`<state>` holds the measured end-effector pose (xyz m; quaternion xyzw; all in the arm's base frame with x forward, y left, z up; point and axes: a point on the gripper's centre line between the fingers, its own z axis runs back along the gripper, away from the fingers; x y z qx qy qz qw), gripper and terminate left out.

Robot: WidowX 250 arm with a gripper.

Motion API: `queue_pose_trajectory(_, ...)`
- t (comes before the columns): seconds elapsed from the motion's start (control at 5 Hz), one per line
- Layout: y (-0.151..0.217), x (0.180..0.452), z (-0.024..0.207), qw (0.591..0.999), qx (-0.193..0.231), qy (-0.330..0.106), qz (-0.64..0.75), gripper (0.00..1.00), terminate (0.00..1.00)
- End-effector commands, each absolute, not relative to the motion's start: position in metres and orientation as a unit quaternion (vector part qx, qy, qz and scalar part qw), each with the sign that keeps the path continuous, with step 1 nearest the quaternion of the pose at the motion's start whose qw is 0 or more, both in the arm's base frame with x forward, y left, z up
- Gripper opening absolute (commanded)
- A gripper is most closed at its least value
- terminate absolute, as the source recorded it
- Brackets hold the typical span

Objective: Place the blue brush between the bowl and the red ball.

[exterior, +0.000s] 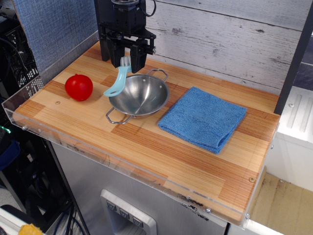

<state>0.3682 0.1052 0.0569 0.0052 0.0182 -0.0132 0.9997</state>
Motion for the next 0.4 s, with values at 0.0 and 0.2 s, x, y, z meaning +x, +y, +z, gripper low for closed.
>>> queue_pose_trajectory(0.0,0.131,0.3719,0.0752,1.0,0.023,-0.002,0.006,0.0,0.0)
queue_pose_trajectory(0.2,0.1393,0.3743,0.0752,0.999,0.031,0.003,0.01,0.0,0.0)
